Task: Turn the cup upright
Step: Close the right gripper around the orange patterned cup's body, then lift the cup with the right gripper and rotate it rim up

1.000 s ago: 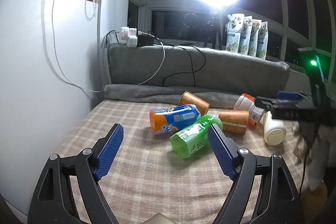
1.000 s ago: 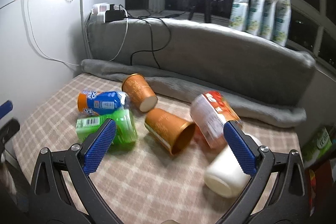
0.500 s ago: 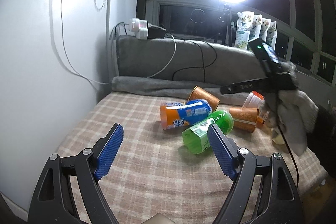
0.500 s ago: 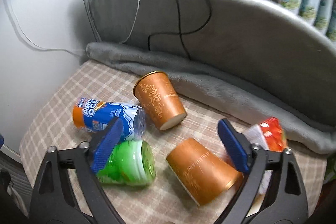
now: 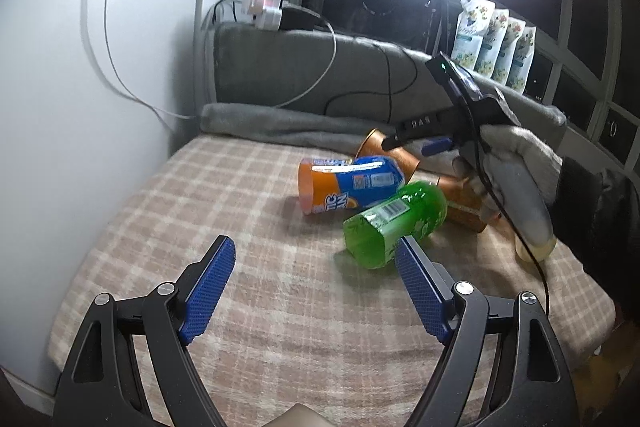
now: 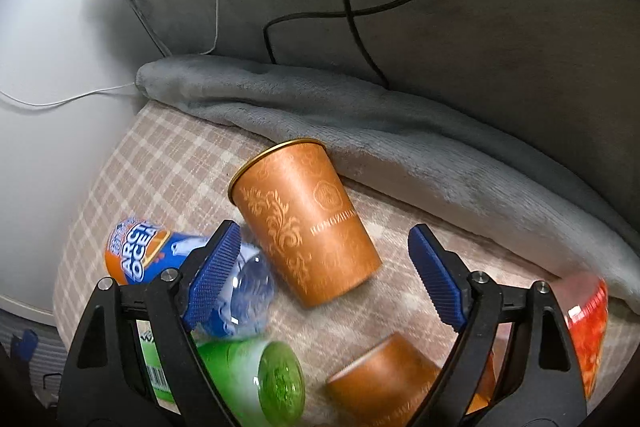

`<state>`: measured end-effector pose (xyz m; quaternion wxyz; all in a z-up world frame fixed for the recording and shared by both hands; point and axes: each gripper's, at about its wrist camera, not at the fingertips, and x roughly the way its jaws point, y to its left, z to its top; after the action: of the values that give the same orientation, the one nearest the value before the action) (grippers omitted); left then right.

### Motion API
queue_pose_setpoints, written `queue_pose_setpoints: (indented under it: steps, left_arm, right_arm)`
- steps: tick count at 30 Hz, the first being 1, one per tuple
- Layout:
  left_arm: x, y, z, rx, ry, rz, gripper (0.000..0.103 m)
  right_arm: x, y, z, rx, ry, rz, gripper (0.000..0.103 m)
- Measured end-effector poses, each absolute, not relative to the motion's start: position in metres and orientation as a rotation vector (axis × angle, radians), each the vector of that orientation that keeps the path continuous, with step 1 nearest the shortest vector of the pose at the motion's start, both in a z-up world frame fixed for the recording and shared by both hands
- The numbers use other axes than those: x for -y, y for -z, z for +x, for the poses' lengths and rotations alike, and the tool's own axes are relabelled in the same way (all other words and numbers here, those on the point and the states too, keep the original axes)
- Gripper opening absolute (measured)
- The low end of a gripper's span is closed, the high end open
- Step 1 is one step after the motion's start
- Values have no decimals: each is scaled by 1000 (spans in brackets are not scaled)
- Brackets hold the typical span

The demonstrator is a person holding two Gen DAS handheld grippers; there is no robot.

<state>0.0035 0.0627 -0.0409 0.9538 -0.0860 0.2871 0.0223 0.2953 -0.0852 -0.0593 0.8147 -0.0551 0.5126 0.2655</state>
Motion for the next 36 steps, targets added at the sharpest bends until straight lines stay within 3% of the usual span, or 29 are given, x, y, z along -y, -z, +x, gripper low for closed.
queue_pose_setpoints:
  steps: [10, 15, 36]
  left_arm:
    - [-66, 46, 9, -599, -42, -193, 82]
    - [-70, 45, 9, -595, -50, -198, 82]
    - [-77, 42, 6, -579, -67, -195, 82]
  right_arm:
    - [60, 82, 315, -1169, -592, -214, 89]
    - [52, 90, 320, -1187, -619, -197, 75]
    - [50, 81, 311, -1136, -642, -197, 65]
